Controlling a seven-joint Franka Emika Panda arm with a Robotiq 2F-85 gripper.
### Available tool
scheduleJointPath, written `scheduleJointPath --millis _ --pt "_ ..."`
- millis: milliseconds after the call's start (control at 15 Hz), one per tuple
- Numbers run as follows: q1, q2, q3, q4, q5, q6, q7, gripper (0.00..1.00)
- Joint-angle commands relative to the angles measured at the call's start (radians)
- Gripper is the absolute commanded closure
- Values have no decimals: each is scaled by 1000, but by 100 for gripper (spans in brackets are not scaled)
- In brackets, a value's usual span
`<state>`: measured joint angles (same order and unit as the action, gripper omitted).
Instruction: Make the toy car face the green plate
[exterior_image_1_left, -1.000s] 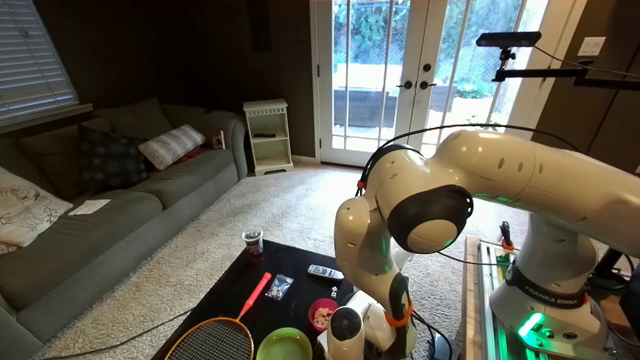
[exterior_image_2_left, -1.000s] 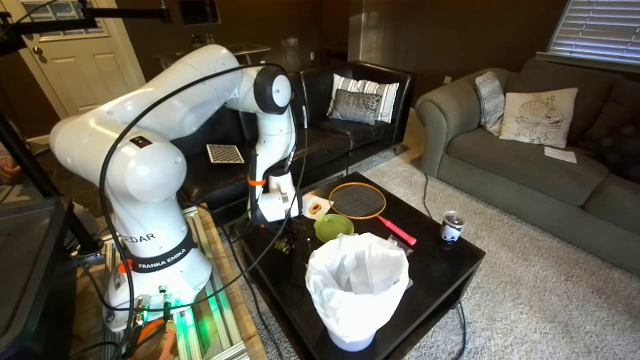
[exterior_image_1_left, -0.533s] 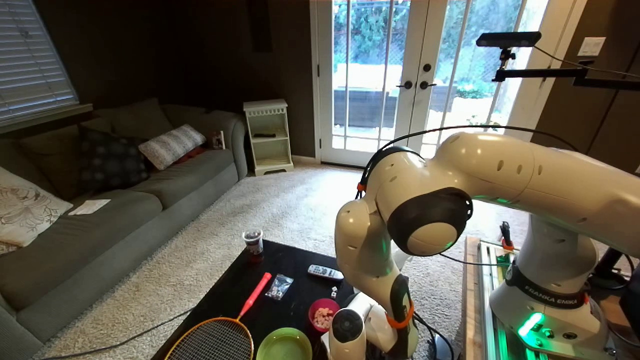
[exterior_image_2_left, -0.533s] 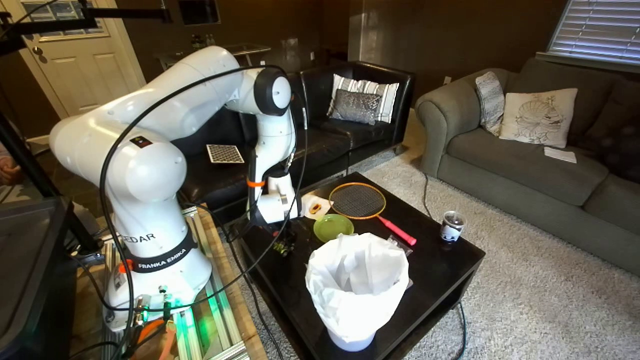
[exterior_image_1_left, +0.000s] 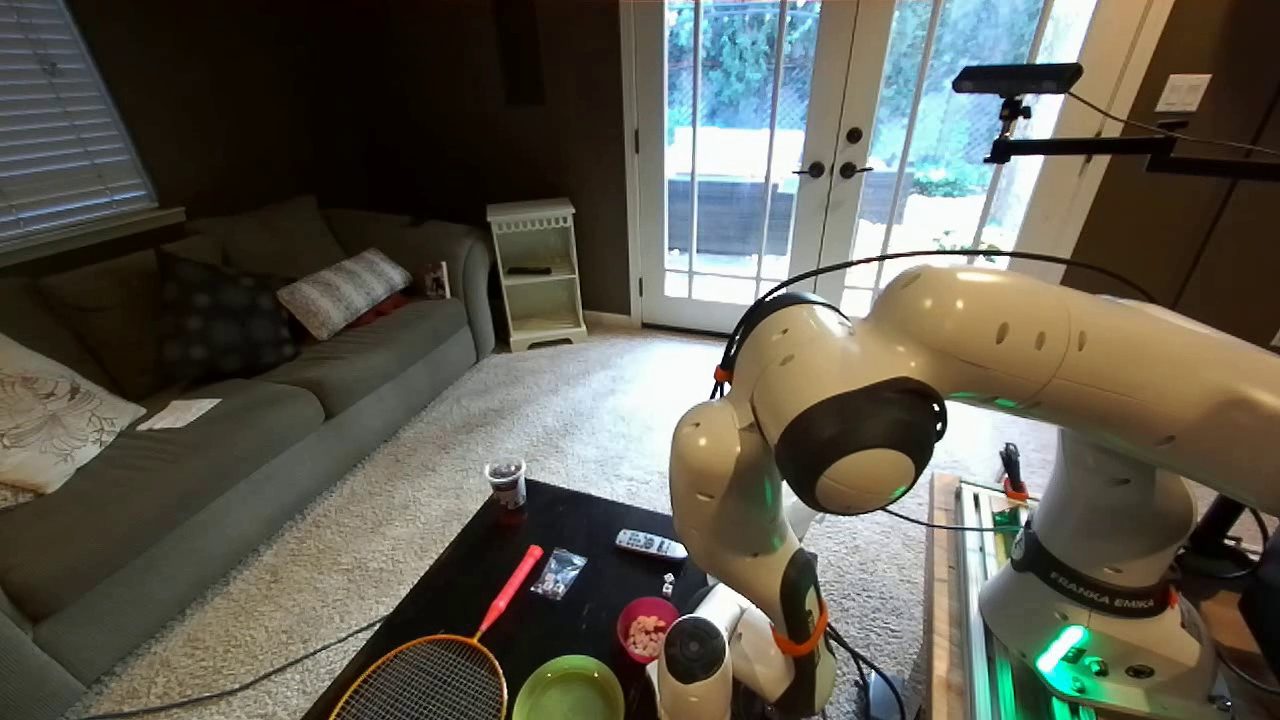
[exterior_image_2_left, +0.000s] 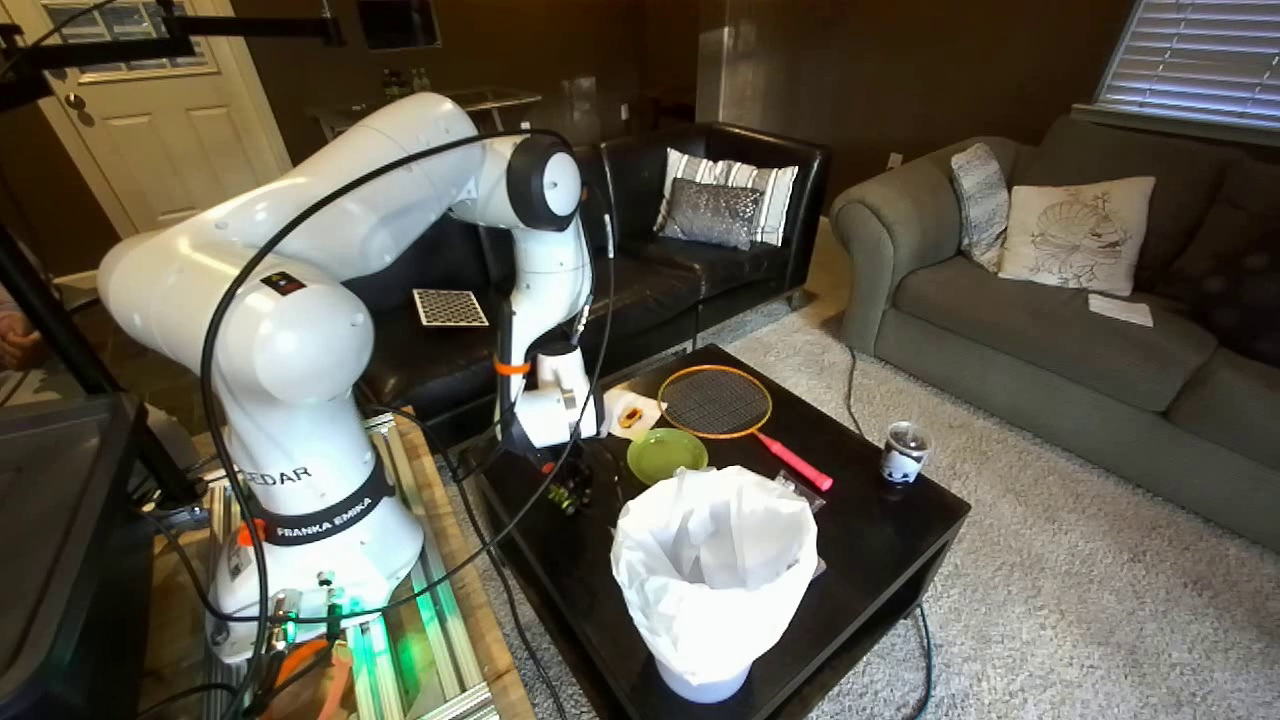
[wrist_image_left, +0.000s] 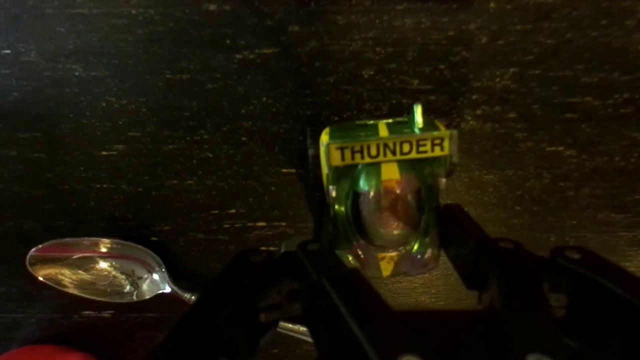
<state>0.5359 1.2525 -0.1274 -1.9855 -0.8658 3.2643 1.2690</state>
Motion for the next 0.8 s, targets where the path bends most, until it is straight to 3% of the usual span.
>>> scheduleJointPath --millis 0,600,667,733 --pt "17 12 -10 3 23 13 36 68" --pt "-14 37 2 17 8 15 27 68" --pt "-9 37 -2 17 7 19 28 18" --pt "-7 34 -2 14 7 15 28 17"
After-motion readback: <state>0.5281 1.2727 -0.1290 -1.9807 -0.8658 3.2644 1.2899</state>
